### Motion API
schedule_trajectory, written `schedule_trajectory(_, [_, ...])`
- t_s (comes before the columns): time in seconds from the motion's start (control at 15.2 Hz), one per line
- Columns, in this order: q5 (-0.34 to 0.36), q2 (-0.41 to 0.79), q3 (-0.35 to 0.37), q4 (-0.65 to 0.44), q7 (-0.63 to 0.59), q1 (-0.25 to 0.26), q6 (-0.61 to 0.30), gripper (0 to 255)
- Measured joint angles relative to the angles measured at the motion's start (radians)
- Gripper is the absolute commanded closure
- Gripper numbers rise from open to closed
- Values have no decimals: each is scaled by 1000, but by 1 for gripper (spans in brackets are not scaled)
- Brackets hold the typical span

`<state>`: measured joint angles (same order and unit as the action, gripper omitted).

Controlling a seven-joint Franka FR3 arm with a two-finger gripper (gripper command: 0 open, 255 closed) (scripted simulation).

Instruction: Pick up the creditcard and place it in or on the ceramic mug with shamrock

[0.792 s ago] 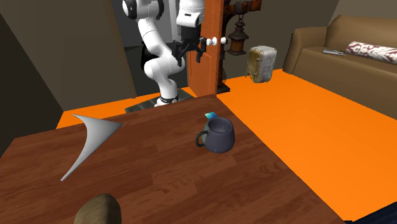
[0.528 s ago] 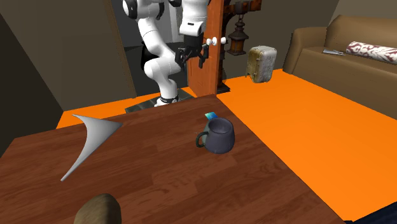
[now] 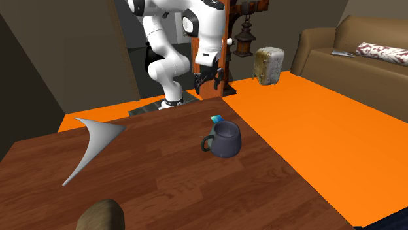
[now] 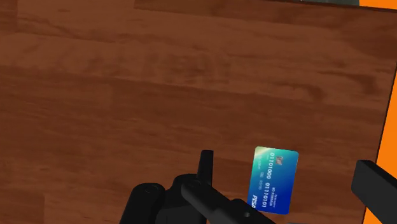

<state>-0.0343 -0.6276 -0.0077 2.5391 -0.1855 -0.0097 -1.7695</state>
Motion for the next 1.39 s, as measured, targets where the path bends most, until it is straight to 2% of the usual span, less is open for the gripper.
schedule_trajectory(0.53, [-62,205,38,86,-86,14,-300,0])
schedule_trajectory(0.99, [-76,255,47,152,-90,22,-418,0])
schedule_trajectory(1.39, [-77,261,48,157,-90,22,-429,0])
